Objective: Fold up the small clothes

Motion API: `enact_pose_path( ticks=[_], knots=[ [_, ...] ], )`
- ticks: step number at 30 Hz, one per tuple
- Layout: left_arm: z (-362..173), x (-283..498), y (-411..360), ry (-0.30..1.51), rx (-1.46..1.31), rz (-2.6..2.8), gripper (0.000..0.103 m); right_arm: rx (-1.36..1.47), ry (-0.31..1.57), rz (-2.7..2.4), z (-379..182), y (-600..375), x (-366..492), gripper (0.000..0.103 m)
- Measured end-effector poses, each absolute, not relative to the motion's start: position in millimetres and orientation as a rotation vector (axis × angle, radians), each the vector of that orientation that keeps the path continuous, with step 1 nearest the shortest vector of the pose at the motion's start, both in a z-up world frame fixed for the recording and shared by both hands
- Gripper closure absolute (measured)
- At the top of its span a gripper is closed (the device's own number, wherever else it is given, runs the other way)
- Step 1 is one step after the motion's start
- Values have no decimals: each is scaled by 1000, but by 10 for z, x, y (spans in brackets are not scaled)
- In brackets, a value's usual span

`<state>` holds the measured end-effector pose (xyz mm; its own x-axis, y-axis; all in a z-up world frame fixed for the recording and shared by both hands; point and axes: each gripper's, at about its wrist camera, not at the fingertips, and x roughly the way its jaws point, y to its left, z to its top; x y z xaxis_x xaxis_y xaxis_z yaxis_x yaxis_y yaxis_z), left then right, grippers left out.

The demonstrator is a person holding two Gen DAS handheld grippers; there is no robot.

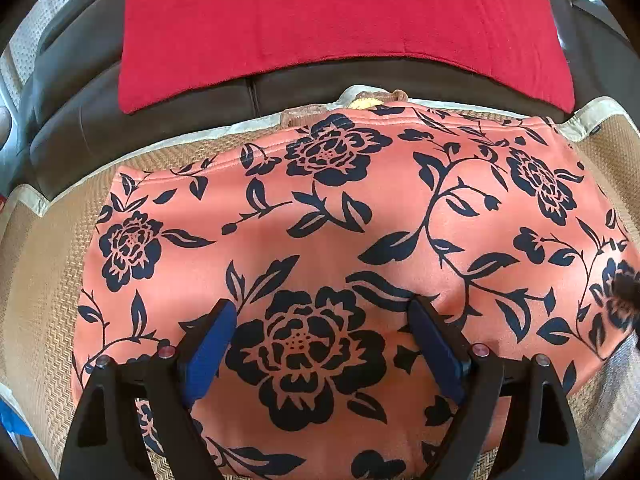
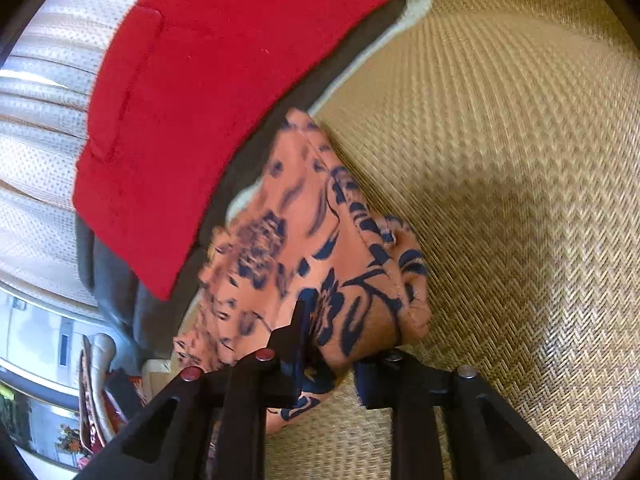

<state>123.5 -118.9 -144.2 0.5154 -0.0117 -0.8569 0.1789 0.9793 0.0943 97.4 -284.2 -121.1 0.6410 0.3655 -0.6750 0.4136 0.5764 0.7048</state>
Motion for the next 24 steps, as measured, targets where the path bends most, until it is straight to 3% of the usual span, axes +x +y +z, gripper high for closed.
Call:
enact_pose_path(
  ticks=[3, 4, 5, 7, 10, 12, 13, 14, 15, 21, 24],
  knots=[
    [-1447, 1232, -1197, 1022, 180, -115, 14, 1072, 941, 11, -1381, -2857, 966, 72],
    [-1450, 1231, -1197, 1021, 178, -114, 14, 1083, 930, 24, -1376, -2870, 951, 63],
    [-1450, 1228, -1204, 1021, 179, -113, 14, 1088, 925, 39, -1366, -2872, 952, 42],
    [-1450, 1221, -1212, 1019, 181, -113, 14, 1123, 887, 95, -1332, -2877, 951, 25],
    [-1452, 1213, -1215, 1020, 176, -114, 14, 1117, 878, 98, -1265, -2875, 994, 25],
    [-1454, 1210, -1210, 1019, 174, -116, 14, 1124, 894, 99, -1294, -2898, 1020, 27],
    [-1454, 1211, -1213, 1019, 173, -116, 14, 1107, 913, 106, -1311, -2900, 1046, 42],
    [-1452, 1210, -1208, 1020, 172, -117, 14, 1075, 932, 87, -1310, -2892, 1071, 76],
    [-1450, 1217, -1194, 1021, 171, -120, 14, 1050, 958, 61, -1317, -2881, 1096, 87],
    [-1255, 1156, -937, 988, 81, -112, 16, 818, 871, 3, -852, -2748, 954, 92],
    [-1167, 1156, -879, 956, 36, -111, 16, 921, 877, 22, -1000, -2822, 950, 85]
  ],
)
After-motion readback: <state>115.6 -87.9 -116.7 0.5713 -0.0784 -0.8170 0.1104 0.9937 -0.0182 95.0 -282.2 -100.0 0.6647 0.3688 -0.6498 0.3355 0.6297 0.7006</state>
